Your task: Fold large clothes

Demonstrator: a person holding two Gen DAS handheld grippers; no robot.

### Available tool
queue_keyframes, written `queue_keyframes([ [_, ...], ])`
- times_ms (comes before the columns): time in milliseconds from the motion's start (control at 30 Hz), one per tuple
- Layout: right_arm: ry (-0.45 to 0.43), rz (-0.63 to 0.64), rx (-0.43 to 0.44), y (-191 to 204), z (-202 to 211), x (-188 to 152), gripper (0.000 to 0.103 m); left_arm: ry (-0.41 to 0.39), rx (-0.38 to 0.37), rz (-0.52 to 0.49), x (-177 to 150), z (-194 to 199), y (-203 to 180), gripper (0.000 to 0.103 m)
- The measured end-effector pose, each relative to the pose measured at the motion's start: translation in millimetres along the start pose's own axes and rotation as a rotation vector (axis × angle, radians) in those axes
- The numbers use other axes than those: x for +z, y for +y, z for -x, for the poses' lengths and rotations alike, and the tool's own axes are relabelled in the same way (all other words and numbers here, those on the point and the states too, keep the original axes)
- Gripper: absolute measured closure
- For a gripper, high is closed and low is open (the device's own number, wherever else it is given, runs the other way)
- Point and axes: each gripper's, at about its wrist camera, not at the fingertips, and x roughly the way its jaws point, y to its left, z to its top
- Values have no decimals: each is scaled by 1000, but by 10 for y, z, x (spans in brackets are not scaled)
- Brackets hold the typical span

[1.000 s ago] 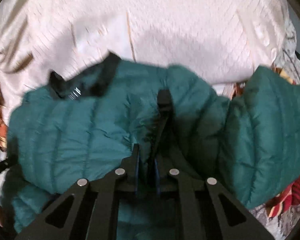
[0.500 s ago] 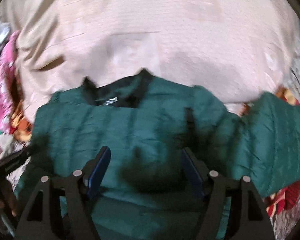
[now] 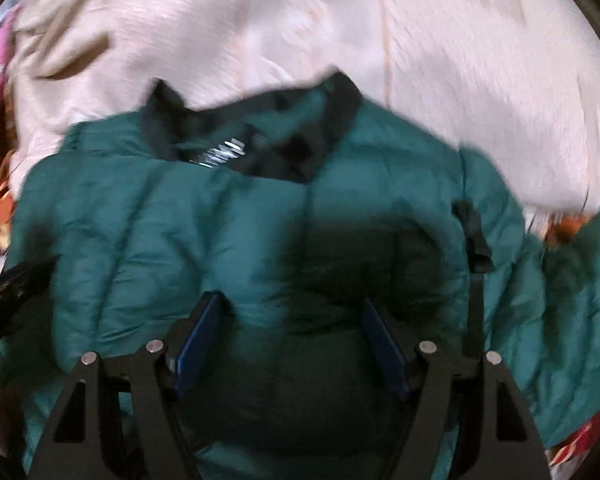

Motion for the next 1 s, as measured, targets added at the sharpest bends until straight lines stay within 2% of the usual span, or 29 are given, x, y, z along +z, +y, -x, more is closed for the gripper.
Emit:
queue_keyframes([
  [67,8,-29,20,-63,-46,8,28,4,10,-7,4,-17,-11,58],
  [167,12,-3,13,-43,36,14,28,8,12,-7,14,-24,0,58],
  [433,-37,21,39,-168,546,-196,27,-3,13,-7,-23,-31,-9,57],
  [633,50,18,26,-286,252,-355,27,-8,25,-23,-40,-48,-24,57],
  [833,36,21,8,-222,395,-341,27,0,21,4,-84,150,-4,57],
  [1000,-29,-21,37,-224,736,-399,24,-41,11,6,-155,421,-10,57],
])
